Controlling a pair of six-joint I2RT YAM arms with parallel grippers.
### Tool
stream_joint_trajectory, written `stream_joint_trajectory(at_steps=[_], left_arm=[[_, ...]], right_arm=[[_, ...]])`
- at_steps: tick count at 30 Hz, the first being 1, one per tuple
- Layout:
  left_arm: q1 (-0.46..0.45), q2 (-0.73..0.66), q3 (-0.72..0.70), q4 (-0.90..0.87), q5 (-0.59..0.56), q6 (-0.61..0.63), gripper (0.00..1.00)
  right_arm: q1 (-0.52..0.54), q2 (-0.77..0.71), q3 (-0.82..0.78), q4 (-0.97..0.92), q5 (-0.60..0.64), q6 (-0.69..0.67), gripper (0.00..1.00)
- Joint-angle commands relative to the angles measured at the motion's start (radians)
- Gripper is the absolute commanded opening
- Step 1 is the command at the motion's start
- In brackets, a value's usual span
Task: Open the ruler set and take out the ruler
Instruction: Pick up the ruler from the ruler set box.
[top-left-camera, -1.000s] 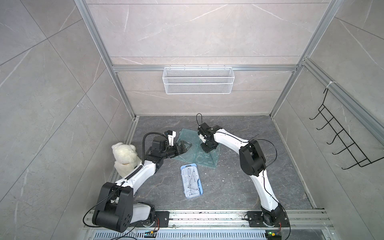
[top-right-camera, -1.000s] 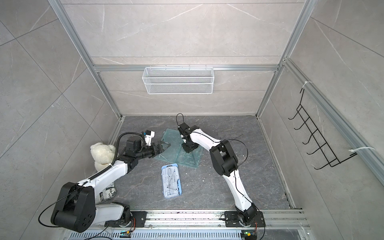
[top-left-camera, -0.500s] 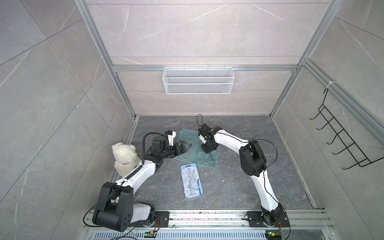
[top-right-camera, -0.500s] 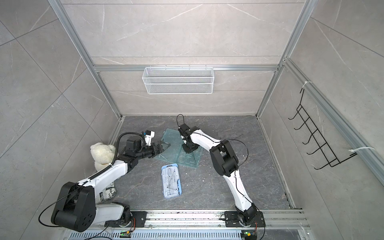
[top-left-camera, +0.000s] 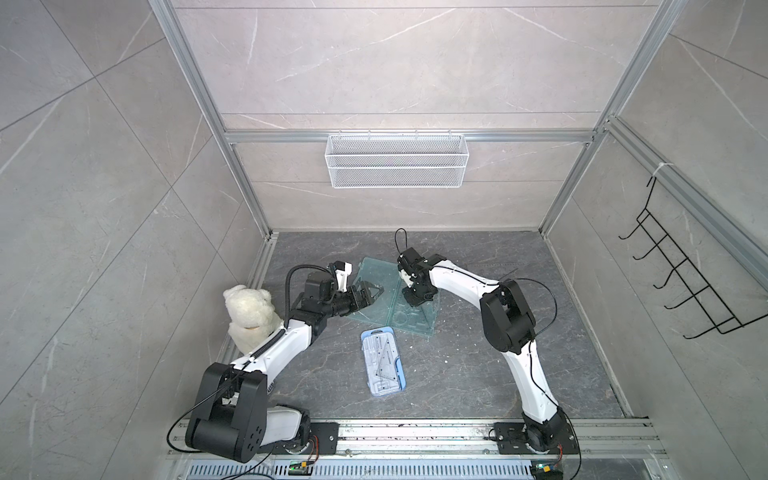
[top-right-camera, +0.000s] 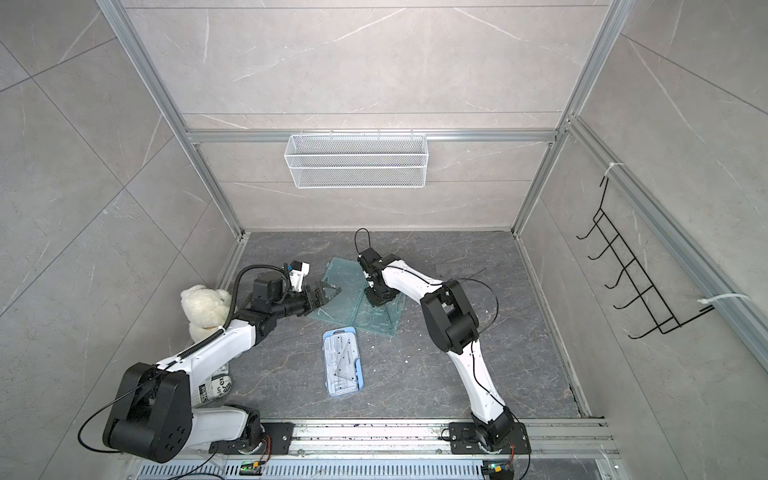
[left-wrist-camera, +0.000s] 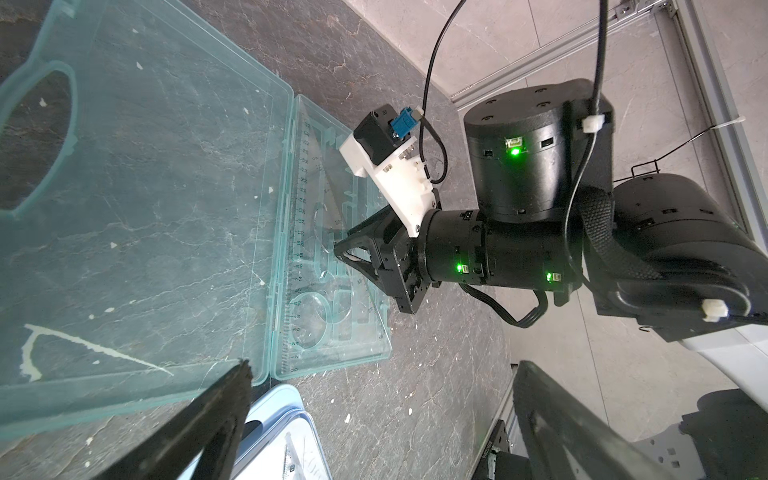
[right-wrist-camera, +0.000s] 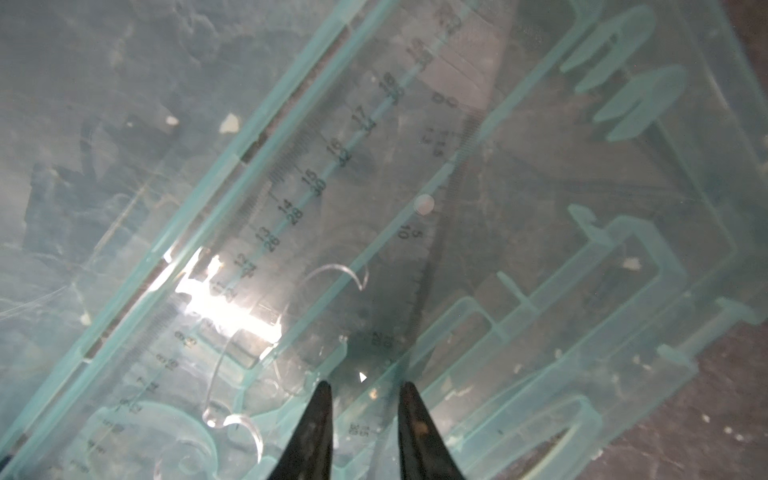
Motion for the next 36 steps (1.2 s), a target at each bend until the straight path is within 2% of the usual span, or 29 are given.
stream_joint_trajectory(at_steps=[1, 16, 36], left_arm=[[0.005, 0.005, 0.044, -0.006, 0.017, 0.028, 1.0], [0.006, -0.001, 0.043, -0.008, 0.018, 0.028, 1.0], [0.006, -0.004, 0.044, -0.008, 0.024, 0.032, 1.0]], right_arm=[[0.0, 0.001, -0.035, -0.02, -0.022, 0.011, 0.23], [0.0, -0.047, 0.008, -0.015, -0.014, 0.06, 0.17], [-0.009, -0.085, 0.036, -0.026, -0.006, 0.092, 0.17]])
